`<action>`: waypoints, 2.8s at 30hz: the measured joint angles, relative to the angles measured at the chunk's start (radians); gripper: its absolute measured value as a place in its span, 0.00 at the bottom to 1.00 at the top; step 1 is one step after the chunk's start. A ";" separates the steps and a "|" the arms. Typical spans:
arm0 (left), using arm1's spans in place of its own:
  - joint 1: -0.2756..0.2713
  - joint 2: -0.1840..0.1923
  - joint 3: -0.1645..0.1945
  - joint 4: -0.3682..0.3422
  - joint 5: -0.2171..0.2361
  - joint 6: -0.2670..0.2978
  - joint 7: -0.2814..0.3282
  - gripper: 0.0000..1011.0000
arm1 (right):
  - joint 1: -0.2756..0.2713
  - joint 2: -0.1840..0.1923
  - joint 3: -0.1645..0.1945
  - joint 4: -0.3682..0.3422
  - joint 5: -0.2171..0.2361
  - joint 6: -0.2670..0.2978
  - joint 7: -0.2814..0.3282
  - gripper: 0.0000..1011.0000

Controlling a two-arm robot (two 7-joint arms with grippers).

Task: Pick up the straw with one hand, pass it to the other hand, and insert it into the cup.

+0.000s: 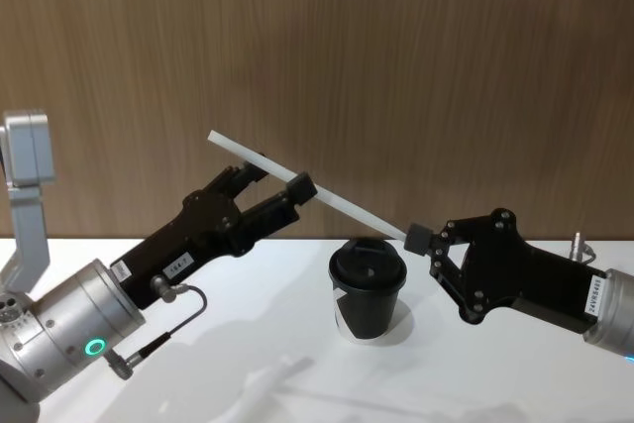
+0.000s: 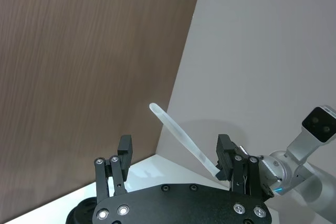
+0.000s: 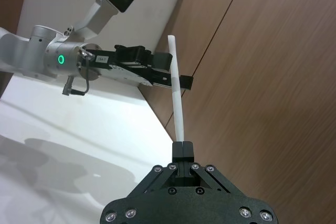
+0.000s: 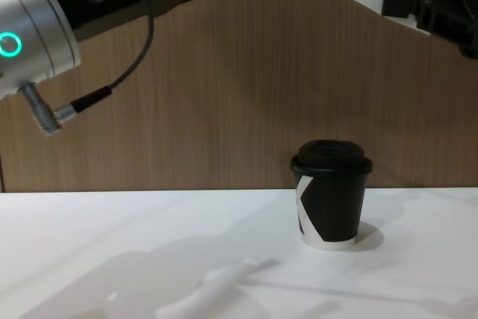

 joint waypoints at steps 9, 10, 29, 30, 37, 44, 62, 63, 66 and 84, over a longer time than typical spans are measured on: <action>-0.014 -0.007 0.012 0.013 -0.005 -0.005 0.002 0.99 | 0.000 0.000 0.000 0.000 0.000 0.000 0.000 0.00; -0.014 -0.007 0.012 0.013 -0.005 -0.005 0.002 0.99 | 0.000 0.000 0.000 0.000 0.000 0.000 0.000 0.00; -0.024 -0.011 0.019 0.022 -0.008 -0.007 0.005 0.48 | 0.000 0.000 0.000 0.000 0.000 0.000 0.000 0.00; -0.024 -0.011 0.019 0.022 -0.008 -0.008 0.005 0.47 | 0.000 0.000 0.000 0.000 0.000 0.000 0.000 0.00; -0.025 -0.012 0.020 0.023 -0.008 -0.008 0.006 0.24 | 0.000 0.000 0.000 0.000 0.000 0.000 0.000 0.00; -0.025 -0.012 0.021 0.023 -0.008 -0.008 0.006 0.16 | 0.000 0.000 0.000 0.000 0.000 0.000 0.000 0.00; -0.026 -0.012 0.021 0.024 -0.008 -0.008 0.006 0.05 | 0.000 0.000 0.000 0.000 0.000 0.000 0.000 0.00; -0.026 -0.012 0.021 0.024 -0.008 -0.008 0.006 0.04 | 0.000 0.000 0.000 0.000 0.000 0.000 0.000 0.00; -0.026 -0.012 0.021 0.024 -0.008 -0.008 0.006 0.03 | 0.000 0.000 0.000 0.000 0.000 0.000 0.000 0.00; -0.026 -0.012 0.021 0.023 -0.008 -0.008 0.007 0.01 | 0.000 0.000 0.000 0.000 0.000 0.000 0.000 0.44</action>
